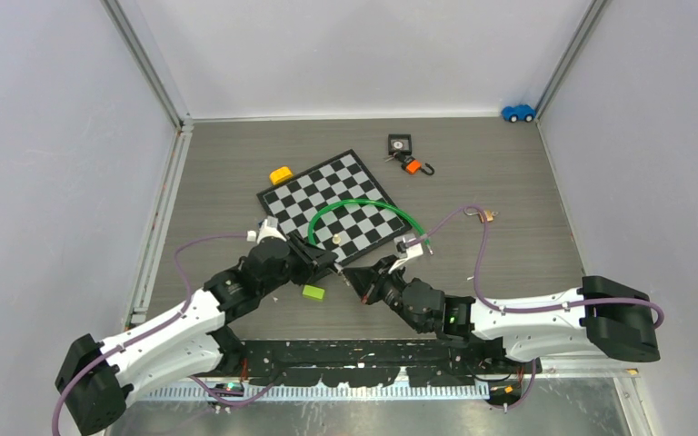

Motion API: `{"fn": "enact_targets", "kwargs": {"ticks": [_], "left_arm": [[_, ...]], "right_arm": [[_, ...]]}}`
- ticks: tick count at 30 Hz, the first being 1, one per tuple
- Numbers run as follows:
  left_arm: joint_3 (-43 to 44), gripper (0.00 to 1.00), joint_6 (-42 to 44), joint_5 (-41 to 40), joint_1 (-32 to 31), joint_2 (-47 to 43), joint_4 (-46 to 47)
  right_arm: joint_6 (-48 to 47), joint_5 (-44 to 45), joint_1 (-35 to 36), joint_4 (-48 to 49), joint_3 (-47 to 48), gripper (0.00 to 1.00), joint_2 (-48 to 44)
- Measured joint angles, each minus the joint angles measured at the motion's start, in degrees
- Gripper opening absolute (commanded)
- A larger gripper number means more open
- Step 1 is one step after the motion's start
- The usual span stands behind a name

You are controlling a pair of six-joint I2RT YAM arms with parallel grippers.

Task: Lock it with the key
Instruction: Lock the lock.

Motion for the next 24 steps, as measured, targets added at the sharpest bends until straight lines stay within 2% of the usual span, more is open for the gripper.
{"fn": "enact_targets", "kwargs": {"ticks": [2,5,8,9,12,14,18,21,24], "left_arm": [[-0.31,0.0,0.26,-0.02,0.0,-0.04,-0.09],[-0.79,0.0,1.36,-0.17,0.0,-0.22,-0.46],[-1.2,0.0,3.45,-0.7,-0.02,-0.7,-0.63],[-1.38,0.0,4.55,-0.92,-0.02,-1.09,-0.63],[-2.58,0.0,7.69,-1.62,0.0,-3.17,-0.22],[-3.65,0.0,9.81,-1.97,0.0,-4.44,0.04],[-4.85,0.0,15.02,-2.47,0.0,-4.87,-0.02],[-4.87,0.0,18.14,-2.47,0.0,-3.89,0.24],[-4.87,0.0,21.11,-2.6,0.0,-2.43,0.13]], "right_arm": [[0.04,-0.72,0.0,-0.96,0.0,0.03,0.0],[0.22,-2.84,0.0,-3.74,0.09,0.22,0.0],[1.05,-4.79,0.09,-7.89,1.14,0.45,-0.13],[1.4,-5.14,0.09,-9.4,1.49,0.48,-0.48],[1.84,-5.16,0.13,-16.52,2.97,0.53,-3.5],[2.12,-4.24,0.13,-22.51,4.79,0.61,-6.05],[2.89,-0.2,-1.4,-40.11,12.92,0.68,-10.14],[4.15,1.44,-6.62,-53.66,20.63,0.69,-10.29],[3.96,-0.83,-17.25,-63.8,25.9,0.69,-8.0]]}}
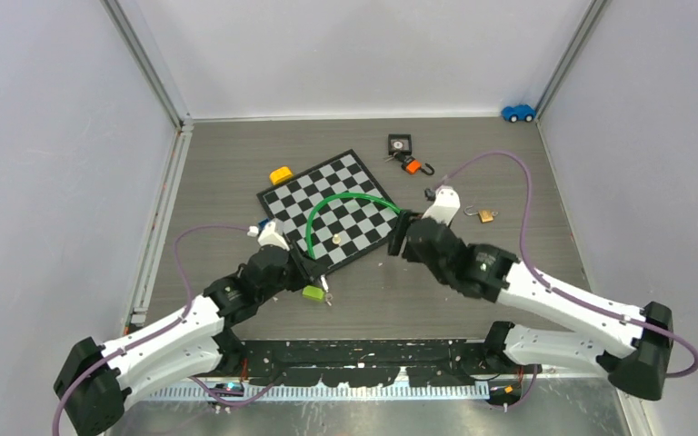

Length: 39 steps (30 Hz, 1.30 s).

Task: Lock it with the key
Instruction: Lock the lock.

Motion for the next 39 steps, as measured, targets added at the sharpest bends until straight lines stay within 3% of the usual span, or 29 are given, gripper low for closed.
{"fn": "enact_targets", "kwargs": {"ticks": [4,12,19,25,33,39], "left_arm": [[0.24,0.0,3.02,-0.28,0.0,0.96,-0.28],[2.75,0.0,8.0,-0.63,0.0,3.06,-0.98],[3.19,0.0,10.1,-0.57,0.0,4.55,-1.03],[3.19,0.0,10.32,-0.59,0.0,5.05,-1.03],[3.19,0.0,10.45,-0.61,0.0,5.05,-1.09],[3.19,0.0,10.47,-0.66,0.0,5.05,-1.09]], "right_arm": [[-4.42,-7.41,-13.46,-6.99,1.9,0.7,8.17],[-15.28,-17.53,-26.69,-12.13,7.08,0.69,31.69],[-21.07,-22.49,-31.8,-12.52,12.41,0.65,38.01],[-25.83,-27.63,-34.36,-11.89,18.08,0.5,43.63],[-28.76,-31.41,-37.33,-11.72,20.41,0.46,49.64],[-29.9,-31.89,-37.4,-11.54,22.6,0.1,51.39]]}}
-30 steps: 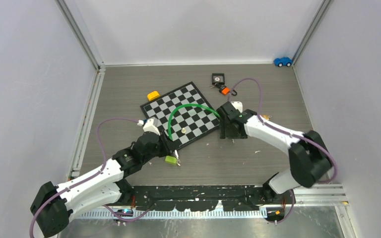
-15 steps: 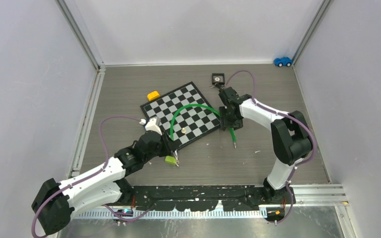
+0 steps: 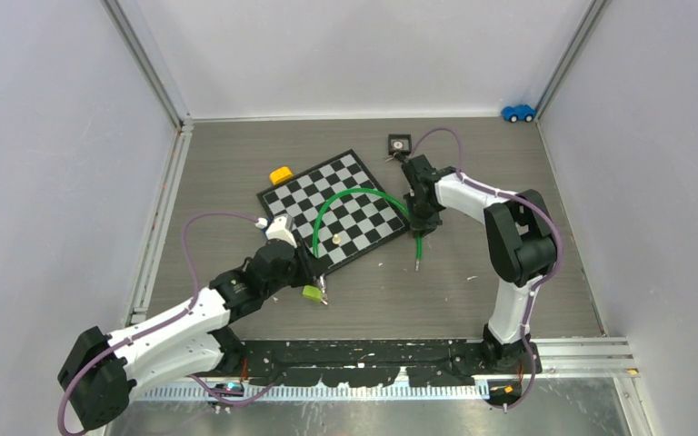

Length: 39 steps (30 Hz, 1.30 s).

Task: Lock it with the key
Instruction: Lock the lock.

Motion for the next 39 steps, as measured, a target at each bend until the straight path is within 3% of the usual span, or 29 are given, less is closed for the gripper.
{"fn": "enact_targets", "kwargs": {"ticks": [3,8,14,18,24,30,39], "left_arm": [[0.0,0.0,-0.02,-0.04,0.0,0.0,0.11],[-0.02,0.0,-0.04,-0.35,0.0,-0.17,0.68],[-1.73,0.0,1.25,-0.7,0.0,-3.04,6.27],[-2.27,0.0,3.08,-1.07,0.0,-4.7,10.12],[-5.86,0.0,5.9,-0.07,-0.02,-6.6,20.04],[-10.43,0.0,6.01,0.48,0.0,-6.82,28.61],[-10.43,0.0,6.08,0.37,0.0,-8.46,31.8]], "right_arm": [[-0.44,0.2,0.13,-0.02,0.11,0.01,0.0],[0.26,2.08,0.35,1.81,-3.5,0.0,-3.5],[3.74,3.87,2.64,1.75,-8.85,0.01,-21.18],[7.93,7.65,11.5,4.26,-8.98,0.0,-37.31],[16.35,13.46,25.99,6.51,-9.84,0.0,-49.35],[20.37,24.94,38.36,6.71,-11.43,0.0,-51.15],[23.67,46.56,51.43,12.98,-13.53,0.0,-47.06]]}}
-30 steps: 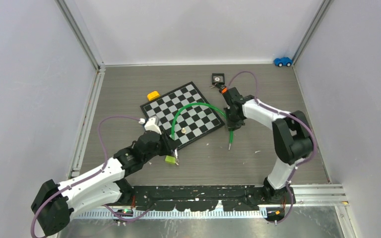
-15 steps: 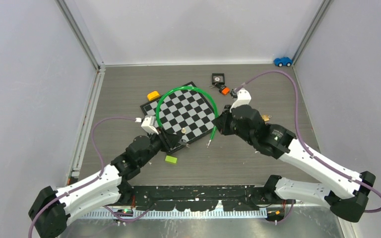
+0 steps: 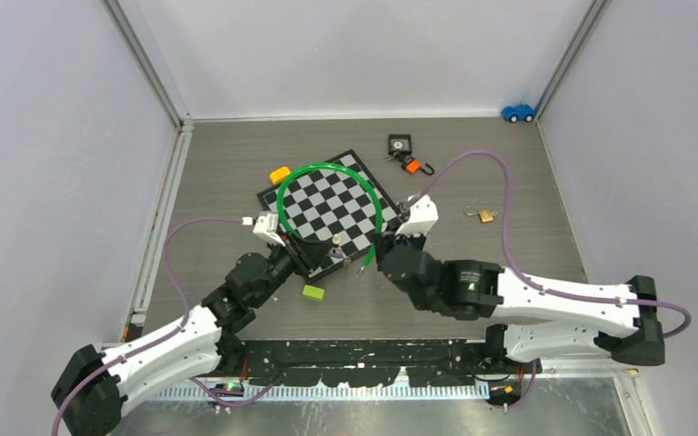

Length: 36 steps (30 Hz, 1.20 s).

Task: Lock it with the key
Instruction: Lock the lock.

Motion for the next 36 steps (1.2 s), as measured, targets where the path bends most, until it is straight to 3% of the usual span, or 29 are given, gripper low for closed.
{"fn": "enact_targets", "kwargs": {"ticks": [4,11,36], "left_arm": [[0.0,0.0,0.59,0.22,0.0,-1.03,0.13],[0.0,0.0,2.54,2.51,0.0,-2.03,0.48],[0.0,0.0,0.79,1.95,0.0,-2.49,-1.36]], "right_arm": [[3.54,9.22,4.0,4.35,-2.23,0.0,4.0],[9.57,16.39,4.5,10.12,-4.83,0.0,5.88],[14.47,26.77,5.14,16.26,-3.61,0.0,11.58]]}}
